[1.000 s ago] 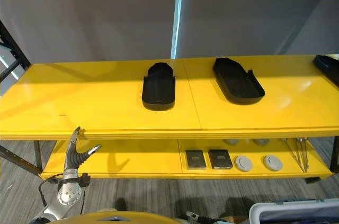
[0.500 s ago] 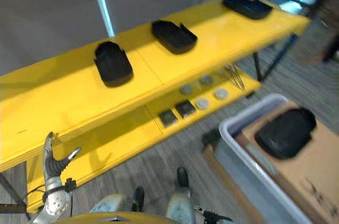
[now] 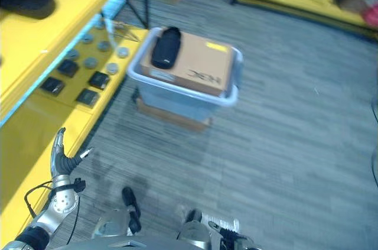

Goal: Move parts from the plastic box to the shelf.

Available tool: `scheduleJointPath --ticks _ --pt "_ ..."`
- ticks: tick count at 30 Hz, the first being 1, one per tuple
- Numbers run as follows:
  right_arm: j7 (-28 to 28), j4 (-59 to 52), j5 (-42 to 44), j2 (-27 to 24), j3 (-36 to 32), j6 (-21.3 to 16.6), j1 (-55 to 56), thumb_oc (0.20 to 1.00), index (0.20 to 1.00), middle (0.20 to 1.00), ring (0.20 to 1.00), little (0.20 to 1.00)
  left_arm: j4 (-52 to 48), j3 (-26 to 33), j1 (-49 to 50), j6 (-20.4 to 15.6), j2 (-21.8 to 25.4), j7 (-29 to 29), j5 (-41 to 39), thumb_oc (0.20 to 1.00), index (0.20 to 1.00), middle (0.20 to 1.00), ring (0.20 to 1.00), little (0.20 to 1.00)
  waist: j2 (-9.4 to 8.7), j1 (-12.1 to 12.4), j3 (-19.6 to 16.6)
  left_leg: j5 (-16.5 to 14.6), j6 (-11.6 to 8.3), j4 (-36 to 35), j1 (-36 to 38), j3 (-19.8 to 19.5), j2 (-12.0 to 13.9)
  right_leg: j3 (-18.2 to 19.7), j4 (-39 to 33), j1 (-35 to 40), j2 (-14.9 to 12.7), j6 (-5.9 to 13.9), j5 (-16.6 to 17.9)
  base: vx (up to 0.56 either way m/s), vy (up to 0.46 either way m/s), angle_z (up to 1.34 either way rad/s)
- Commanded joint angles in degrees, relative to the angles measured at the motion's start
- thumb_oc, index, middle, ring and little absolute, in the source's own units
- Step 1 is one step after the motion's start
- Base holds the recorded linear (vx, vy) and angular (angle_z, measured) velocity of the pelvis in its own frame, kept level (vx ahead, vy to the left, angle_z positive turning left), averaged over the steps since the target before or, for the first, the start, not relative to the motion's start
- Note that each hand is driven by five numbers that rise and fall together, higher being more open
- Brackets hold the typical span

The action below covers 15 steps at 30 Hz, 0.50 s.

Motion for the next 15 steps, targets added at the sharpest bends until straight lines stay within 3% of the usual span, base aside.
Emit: scheduleJointPath --ticks 1,6,7,9,10,14,15 --pt "-0.5 0.7 2.9 0.2 0.1 -0.7 1.0 1.0 1.0 1.0 1.0 1.0 0.7 1.7 -4.8 0.4 0.8 -0.1 -3.8 1.0 1.0 1.0 1.0 1.0 -1.83 -0.8 -0.5 -12.8 2.12 4.6 5.9 -2.2 -1.4 1.7 3.0 -0.7 -4.3 -1.6 -0.9 0.04 -0.243 0.14" --pt "0.2 1.0 -1.1 -1.1 -2.3 1.1 2.1 1.0 1.0 1.0 1.0 1.0 6.2 4.1 -5.5 1.6 -1.7 -4.0 -7.3 1.0 1.0 1.0 1.0 1.0 -2.34 -2.8 -0.3 -15.8 1.57 11.8 6.3 -3.0 0.8 2.9 4.2 -0.9 -3.3 -4.1 -2.4 0.09 -0.254 -0.08" --pt "0.4 1.4 -3.2 -1.8 -2.6 1.3 1.5 1.0 1.0 1.0 1.0 1.0 7.5 4.4 -5.1 2.0 -2.5 -6.8 -10.8 1.0 1.0 1.0 1.0 1.0 -2.71 -2.3 0.1 -15.7 0.93 20.6 4.0 -5.8 1.4 3.8 4.8 -1.0 -3.1 -5.34 -2.7 0.14 -0.269 0.04" --pt "0.4 1.6 -4.3 -2.7 -1.9 1.1 0.4 1.0 1.0 1.0 1.0 1.0 8.6 4.7 -4.6 3.1 -3.2 -10.2 -14.2 1.0 1.0 1.0 1.0 1.0 -2.72 -1.0 1.1 -13.3 -0.29 28.2 -0.3 -10.4 1.8 5.0 5.2 -0.7 -2.3 -6.58 -3.1 0.13 -0.222 -0.1" --pt "0.2 1.6 -4.1 -2.9 -1.5 0.9 0.0 1.0 1.0 1.0 1.0 1.0 9.1 5.0 -4.5 3.1 -3.6 -11.5 -15.3 1.0 1.0 1.0 1.0 1.0 -2.55 -0.6 1.5 -12.4 -0.83 29.9 -1.9 -12.1 1.9 5.5 5.2 -0.6 -1.8 -6.91 -3.3 0.07 -0.108 -0.34" --pt "0.2 1.6 -4.1 -2.9 -1.5 0.9 -0.1 1.0 1.0 1.0 1.0 1.0 9.1 5.0 -4.5 3.1 -3.6 -11.5 -15.3 1.0 1.0 1.0 1.0 1.0 -2.52 -0.7 1.5 -12.5 -0.86 30.0 -2.0 -12.2 2.0 5.5 5.2 -0.6 -1.8 -6.93 -3.3 0.01 -0.01 -0.07" --pt "0.2 1.6 -4.1 -2.9 -1.5 0.9 -0.1 1.0 1.0 1.0 1.0 1.0 9.1 5.0 -4.5 3.1 -3.6 -11.5 -15.3 1.0 1.0 1.0 1.0 1.0 -2.52 -0.7 1.5 -12.5 -0.86 30.0 -2.0 -12.2 2.0 5.5 5.2 -0.6 -1.8 -6.93 -3.3 0.68 0.324 0.36"
